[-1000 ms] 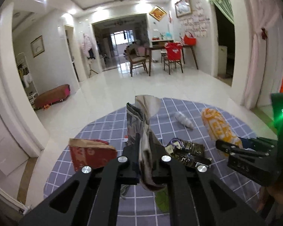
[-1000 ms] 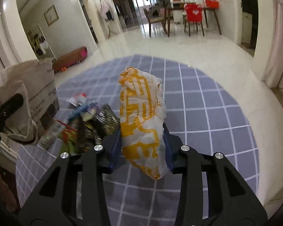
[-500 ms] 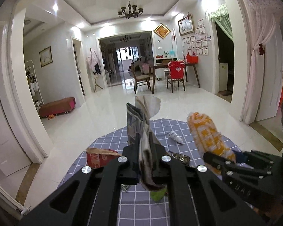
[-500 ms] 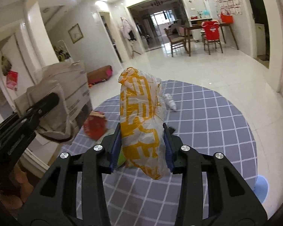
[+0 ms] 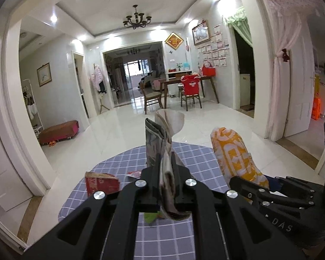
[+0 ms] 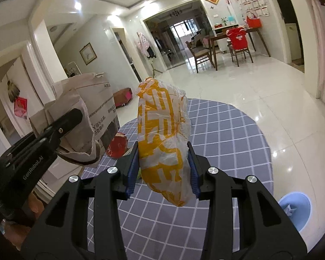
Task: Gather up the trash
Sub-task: 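Carry the snack bag and wrapper over to the bucket, then open the right tool then the left tool above the bucket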
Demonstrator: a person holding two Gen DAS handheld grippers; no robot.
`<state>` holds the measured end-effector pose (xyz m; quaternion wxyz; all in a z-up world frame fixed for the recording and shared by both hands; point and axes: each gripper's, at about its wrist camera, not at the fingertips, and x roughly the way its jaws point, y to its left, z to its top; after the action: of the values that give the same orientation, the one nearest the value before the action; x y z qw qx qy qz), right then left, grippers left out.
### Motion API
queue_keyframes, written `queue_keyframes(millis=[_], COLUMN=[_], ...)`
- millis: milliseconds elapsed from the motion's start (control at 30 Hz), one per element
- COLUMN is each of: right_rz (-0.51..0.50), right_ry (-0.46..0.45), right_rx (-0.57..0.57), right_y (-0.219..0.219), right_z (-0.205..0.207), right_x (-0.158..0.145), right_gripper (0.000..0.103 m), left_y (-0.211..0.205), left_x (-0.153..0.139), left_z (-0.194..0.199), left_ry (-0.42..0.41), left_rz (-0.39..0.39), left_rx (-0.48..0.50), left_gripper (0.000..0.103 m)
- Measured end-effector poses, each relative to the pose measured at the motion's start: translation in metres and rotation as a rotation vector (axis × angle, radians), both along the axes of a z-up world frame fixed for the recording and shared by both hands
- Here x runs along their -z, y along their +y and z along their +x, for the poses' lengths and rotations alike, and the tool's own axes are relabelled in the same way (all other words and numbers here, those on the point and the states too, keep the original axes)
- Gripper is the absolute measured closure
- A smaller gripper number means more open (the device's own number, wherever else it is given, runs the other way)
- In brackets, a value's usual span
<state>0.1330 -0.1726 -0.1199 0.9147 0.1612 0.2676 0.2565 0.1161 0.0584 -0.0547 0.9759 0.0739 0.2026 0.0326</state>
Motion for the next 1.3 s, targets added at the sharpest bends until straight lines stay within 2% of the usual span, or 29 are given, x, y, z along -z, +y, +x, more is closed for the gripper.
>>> queue_keyframes(millis=[233,367,533,833,1100,1267,1300], right_rz=[0.045,0.048,0.048,0.045,0.050,0.068,0.067], right_ry=[-0.003,0.008,0.049,0.170,0.282,0.321,0.329], right_rx=[0.091,0.174,0.288,0.465,0.536,0.553,0.551], right_y=[-0.049,-0.090,-0.146,-0.239,-0.286,-0.306,-0.307], right_z=[-0.015,-0.027,-0.038,-0.046,-0.037,-0.025,-0.021], right_x=[0.002,0.013,0.036,0.097,0.156,0.188,0.194], right_gripper=[0.064,0.064,0.063,0.063,0.061,0.051,0.046], left_y=[-0.041,-0.074,-0.126,-0.215,-0.259,-0.284,-0.288], left_x=[0.001,0.014,0.039,0.109,0.183,0.218,0.223], left_z=[-0.006,-0.004,0.008,0.042,0.076,0.095,0.098], left_ry=[0.017,0.050,0.104,0.274,0.427,0.484,0.494], left_rz=[-0.052,-0.098,-0.114,-0.141,-0.120,-0.067,-0.065], left_rx=[0.121,0.226,0.337,0.521,0.545,0.537,0.535], left_gripper=[0.097,0.097,0.097,0.097,0.097,0.097,0.097])
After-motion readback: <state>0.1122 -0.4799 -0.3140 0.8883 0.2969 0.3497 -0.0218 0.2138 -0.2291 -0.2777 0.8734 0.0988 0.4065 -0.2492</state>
